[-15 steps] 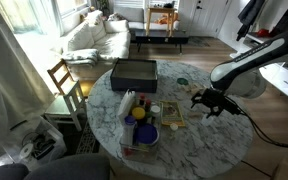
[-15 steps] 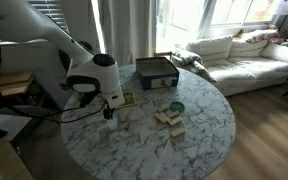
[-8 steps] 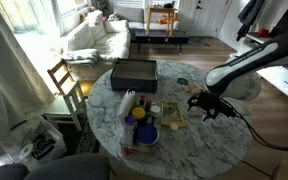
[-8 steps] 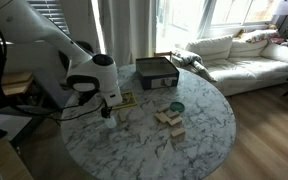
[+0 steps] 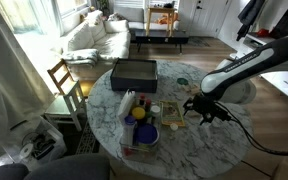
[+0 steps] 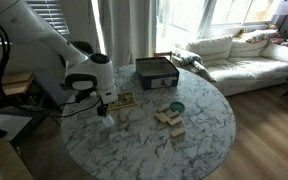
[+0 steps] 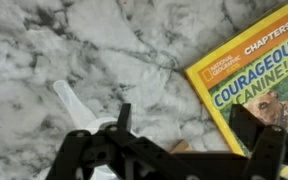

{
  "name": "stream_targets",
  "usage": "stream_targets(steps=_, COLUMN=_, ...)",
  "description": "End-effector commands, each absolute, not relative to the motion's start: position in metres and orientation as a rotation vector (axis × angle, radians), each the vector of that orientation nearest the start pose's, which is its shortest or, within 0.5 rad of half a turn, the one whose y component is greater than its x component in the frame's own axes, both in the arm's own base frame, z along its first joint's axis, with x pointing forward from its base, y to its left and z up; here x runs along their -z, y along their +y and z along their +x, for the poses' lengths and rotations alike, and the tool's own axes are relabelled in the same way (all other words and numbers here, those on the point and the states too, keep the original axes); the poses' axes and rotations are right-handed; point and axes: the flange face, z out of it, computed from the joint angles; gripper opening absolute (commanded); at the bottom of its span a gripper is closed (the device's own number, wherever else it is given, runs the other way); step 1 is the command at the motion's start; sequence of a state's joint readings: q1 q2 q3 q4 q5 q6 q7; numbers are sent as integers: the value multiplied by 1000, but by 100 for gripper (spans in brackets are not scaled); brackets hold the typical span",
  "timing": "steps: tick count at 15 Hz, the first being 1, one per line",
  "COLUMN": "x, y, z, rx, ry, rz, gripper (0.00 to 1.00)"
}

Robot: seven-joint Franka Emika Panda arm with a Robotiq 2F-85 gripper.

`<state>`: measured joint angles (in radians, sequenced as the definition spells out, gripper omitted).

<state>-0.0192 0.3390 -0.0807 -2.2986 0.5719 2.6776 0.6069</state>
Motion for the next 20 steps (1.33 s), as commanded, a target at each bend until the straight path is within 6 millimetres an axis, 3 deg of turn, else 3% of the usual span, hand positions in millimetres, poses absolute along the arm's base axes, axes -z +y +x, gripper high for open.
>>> stream_targets(steps=1, x=-208, y=-59, z=530, rx=-79, ry=1644, rz=-2343, gripper=100)
stream_targets(steps=5, x=-229, y=-69, z=527, rx=-105, ry=1655, rz=-2273, gripper=100)
stream_targets(steps=10, x=-245, y=-123, z=505, rx=-76, ry=1778, rz=-2204, gripper=100)
stream_targets(steps=14, x=-229, y=-172, z=477, rx=-139, ry=1941, rz=-2115, gripper=100)
stream_targets(steps=20, x=-198, y=-202, z=443, rx=-437, ry=1962, rz=-1831, gripper=100)
